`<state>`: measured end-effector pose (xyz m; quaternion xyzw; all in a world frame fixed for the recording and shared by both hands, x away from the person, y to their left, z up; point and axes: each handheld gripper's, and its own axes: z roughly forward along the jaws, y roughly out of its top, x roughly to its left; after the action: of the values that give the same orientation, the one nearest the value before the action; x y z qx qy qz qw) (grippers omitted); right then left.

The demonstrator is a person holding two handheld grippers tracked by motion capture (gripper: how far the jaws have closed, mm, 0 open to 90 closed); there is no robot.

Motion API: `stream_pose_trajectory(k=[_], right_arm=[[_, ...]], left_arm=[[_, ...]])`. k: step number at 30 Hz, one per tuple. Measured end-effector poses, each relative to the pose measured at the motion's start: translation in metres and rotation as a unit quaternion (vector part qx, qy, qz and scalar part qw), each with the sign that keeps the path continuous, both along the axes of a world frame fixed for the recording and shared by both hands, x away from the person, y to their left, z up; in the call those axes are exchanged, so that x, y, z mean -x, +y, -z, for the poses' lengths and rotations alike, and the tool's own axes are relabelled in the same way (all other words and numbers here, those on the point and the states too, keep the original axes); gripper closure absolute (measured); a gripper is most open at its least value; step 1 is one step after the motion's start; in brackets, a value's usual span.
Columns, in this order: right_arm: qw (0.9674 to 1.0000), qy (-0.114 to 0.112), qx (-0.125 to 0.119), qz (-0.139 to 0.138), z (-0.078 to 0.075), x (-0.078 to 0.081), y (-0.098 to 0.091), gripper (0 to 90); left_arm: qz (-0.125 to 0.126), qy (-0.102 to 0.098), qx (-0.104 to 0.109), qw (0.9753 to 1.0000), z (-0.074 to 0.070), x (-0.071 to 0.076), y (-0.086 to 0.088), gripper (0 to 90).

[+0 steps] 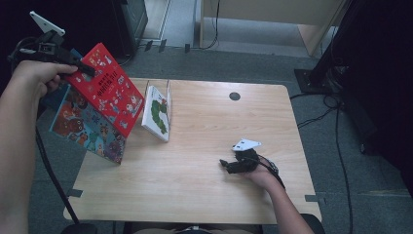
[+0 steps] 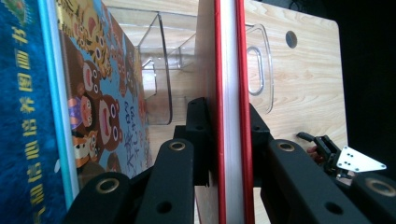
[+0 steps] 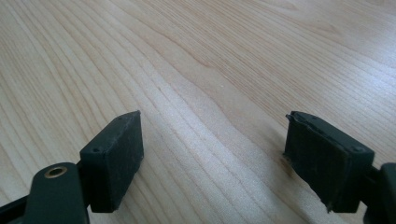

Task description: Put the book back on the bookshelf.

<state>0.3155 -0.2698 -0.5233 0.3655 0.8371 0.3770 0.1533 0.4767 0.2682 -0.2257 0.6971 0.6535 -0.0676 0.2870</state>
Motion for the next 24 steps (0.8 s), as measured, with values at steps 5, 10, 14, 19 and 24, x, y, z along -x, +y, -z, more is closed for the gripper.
stream_pose_trajectory(k=[5, 10, 14, 19, 24], right_arm=[[1.0, 0.0, 0.0, 0.0, 0.0, 0.0, 0.0, 19.4], [1.0, 0.0, 0.0, -0.001, 0.0, 0.0, 0.001, 19.4], [1.0, 0.0, 0.0, -0.001, 0.0, 0.0, 0.001, 19.4], [1.0, 0.0, 0.0, -0.001, 0.0, 0.0, 0.001, 19.4], [1.0, 0.0, 0.0, -0.001, 0.0, 0.0, 0.001, 19.5]], left_arm=[[-0.002, 0.007, -0.01, 0.9999, 0.009, -0.003, -0.006, 78.9], [0.003, 0.011, -0.024, 0.9997, 0.013, -0.007, -0.014, 78.8], [0.006, 0.012, -0.027, 0.9995, 0.015, -0.01, -0.019, 78.8], [0.004, 0.012, -0.024, 0.9996, 0.025, -0.013, -0.026, 78.8], [0.002, 0.011, -0.025, 0.9996, 0.034, -0.014, -0.027, 78.7]])
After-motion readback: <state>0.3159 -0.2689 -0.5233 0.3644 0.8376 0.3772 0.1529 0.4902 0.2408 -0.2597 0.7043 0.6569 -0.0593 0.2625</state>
